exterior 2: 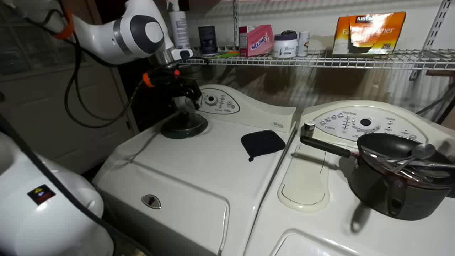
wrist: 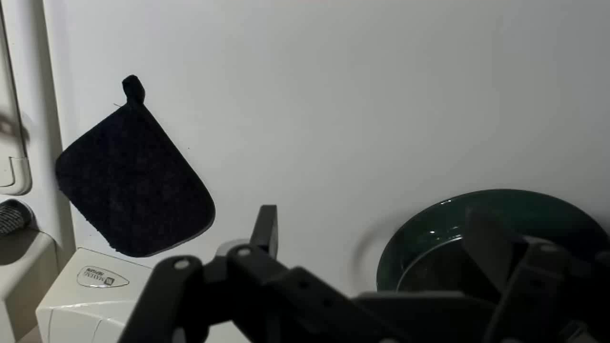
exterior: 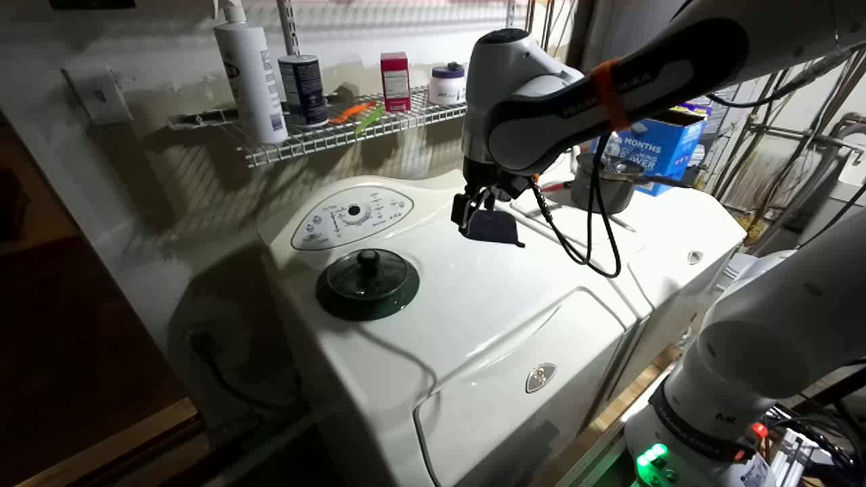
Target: Take the black can off of the shelf and out it on the washing machine
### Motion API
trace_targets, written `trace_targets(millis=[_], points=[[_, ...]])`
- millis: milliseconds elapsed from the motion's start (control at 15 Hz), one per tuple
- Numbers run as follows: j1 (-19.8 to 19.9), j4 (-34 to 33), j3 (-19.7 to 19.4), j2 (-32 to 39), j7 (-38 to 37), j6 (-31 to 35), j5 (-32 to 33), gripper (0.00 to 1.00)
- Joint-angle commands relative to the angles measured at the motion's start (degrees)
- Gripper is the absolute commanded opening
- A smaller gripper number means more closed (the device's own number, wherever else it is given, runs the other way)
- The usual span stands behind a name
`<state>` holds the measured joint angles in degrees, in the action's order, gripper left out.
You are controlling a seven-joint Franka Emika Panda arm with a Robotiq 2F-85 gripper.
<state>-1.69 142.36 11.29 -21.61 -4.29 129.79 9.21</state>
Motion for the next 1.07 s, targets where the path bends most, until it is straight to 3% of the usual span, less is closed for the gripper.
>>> trace_targets(millis=[0, 667, 1000], points=[[-1.16, -0.12, -1.09, 0.09, -0.39, -0.22, 0.51, 1.0], [-1.16, -0.12, -1.09, 0.08, -0.39, -0.22, 0.51, 1.0], [-0.78, -11.58, 0.84, 5.86, 0.19, -5.42, 5.58, 1.0]])
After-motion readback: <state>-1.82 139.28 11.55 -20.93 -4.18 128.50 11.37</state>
